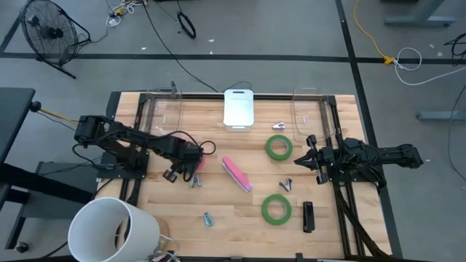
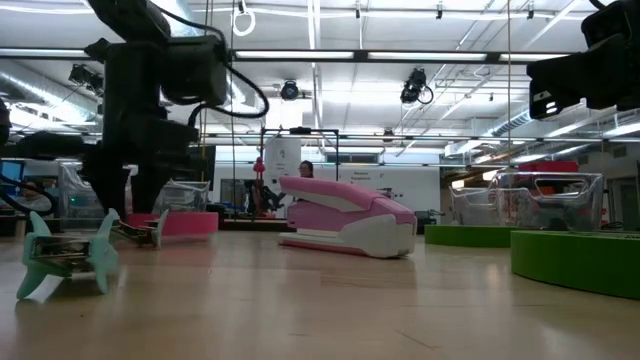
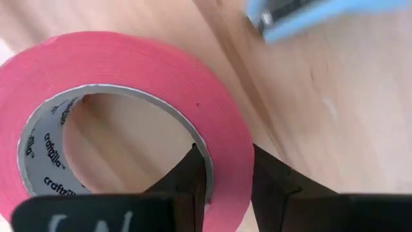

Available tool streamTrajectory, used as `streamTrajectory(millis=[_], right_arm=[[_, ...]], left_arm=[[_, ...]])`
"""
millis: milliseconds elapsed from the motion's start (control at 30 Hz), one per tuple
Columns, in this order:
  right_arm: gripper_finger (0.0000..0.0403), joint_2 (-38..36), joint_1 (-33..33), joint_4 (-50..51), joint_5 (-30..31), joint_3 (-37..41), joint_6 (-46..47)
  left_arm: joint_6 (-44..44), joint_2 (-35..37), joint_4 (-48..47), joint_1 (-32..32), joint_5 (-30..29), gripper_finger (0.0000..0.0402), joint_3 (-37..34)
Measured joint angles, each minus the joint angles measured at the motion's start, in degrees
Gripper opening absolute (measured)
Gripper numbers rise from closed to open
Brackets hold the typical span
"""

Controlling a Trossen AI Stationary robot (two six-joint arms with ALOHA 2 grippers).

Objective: Pick and place Stapler, Stapler remover, tape
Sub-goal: Put the pink tape into the left transparent bin

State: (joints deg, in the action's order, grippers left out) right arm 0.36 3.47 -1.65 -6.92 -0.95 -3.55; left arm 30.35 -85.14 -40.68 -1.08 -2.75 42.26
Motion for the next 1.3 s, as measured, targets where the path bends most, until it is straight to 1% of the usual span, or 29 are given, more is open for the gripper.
streamTrajectory(millis=[267,367,600,767,900,1033,1300], right_arm=[[0.0022,0.00,0.01,-0.02,0.00,0.02,-0.01],[0.0022,-0.02,0.00,0.00,-0.02,0.02,0.00],[0.0022,-0.02,0.00,0.00,0.00,0.01,-0.01],[0.0022,0.00,0.02,0.00,0.00,0.00,0.00],[0.0022,-0.01,0.01,-0.02,-0.01,0.02,0.00],[0.0022,0.00,0.02,-0.02,0.00,0.02,0.00],[0.0022,-0.01,0.02,0.00,0.00,0.01,-0.01]], left_arm=[[-4.86,0.00,-4.51,0.00,0.00,0.0089,8.38],[-10.07,0.00,-5.50,0.14,-0.17,0.0089,12.00],[-17.59,0.02,-5.43,2.66,-1.10,0.0089,17.69],[-25.38,0.02,-5.88,5.43,-7.69,0.0089,20.05],[-33.47,0.02,-7.86,8.00,-14.00,0.0089,21.17],[-39.08,0.02,-11.15,10.49,-18.62,0.0089,21.24],[-41.67,0.02,-18.49,15.34,-26.53,0.0089,21.24]])
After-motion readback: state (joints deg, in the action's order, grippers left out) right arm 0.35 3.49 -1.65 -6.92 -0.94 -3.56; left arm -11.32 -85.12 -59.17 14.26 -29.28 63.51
